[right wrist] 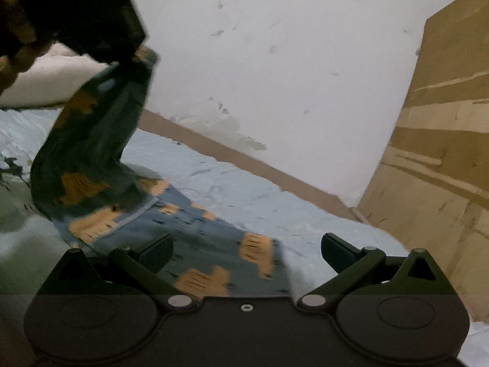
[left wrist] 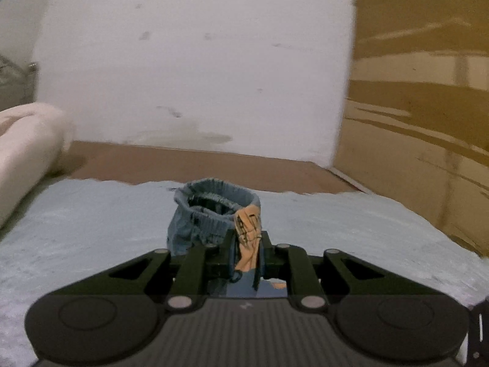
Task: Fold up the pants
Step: 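Lift the cuff with the left tool and fold it over the pants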
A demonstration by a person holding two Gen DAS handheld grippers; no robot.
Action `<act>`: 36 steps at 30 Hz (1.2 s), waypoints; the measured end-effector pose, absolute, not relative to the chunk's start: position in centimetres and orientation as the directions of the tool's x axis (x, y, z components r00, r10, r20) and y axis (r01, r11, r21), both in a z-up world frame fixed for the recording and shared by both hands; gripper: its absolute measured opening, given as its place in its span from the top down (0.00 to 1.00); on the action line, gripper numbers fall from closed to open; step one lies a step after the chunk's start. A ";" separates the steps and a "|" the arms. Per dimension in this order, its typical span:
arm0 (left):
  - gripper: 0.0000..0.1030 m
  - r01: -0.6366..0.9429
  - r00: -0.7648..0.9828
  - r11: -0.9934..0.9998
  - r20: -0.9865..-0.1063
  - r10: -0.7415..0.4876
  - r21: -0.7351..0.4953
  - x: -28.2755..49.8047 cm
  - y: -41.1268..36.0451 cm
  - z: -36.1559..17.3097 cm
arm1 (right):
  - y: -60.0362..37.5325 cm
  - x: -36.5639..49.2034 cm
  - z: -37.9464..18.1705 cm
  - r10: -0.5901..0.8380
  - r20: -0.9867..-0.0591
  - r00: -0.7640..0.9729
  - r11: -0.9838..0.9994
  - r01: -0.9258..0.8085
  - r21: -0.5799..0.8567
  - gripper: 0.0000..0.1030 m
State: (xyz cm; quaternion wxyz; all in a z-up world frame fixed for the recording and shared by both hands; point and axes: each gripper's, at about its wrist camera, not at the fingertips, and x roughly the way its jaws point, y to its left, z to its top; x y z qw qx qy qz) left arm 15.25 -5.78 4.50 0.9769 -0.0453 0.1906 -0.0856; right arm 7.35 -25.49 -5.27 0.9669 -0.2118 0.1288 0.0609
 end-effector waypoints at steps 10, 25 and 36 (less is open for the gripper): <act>0.85 0.272 0.787 0.949 -0.531 -0.316 -0.161 17.7 -14.8 1.6 | -30.0 5.9 -6.2 -0.065 -0.310 0.949 0.905 -0.074 -0.418 0.01; 0.45 0.330 0.714 0.902 -0.551 -0.432 -0.279 16.7 -15.0 -2.1 | -36.3 4.2 -6.2 -0.242 -0.416 0.877 0.949 0.123 -0.291 0.01; 0.06 0.364 0.780 0.931 -0.557 -0.284 0.034 11.7 -14.2 -2.5 | -37.0 4.5 -6.7 -0.264 -0.440 0.858 0.949 0.152 -0.275 0.01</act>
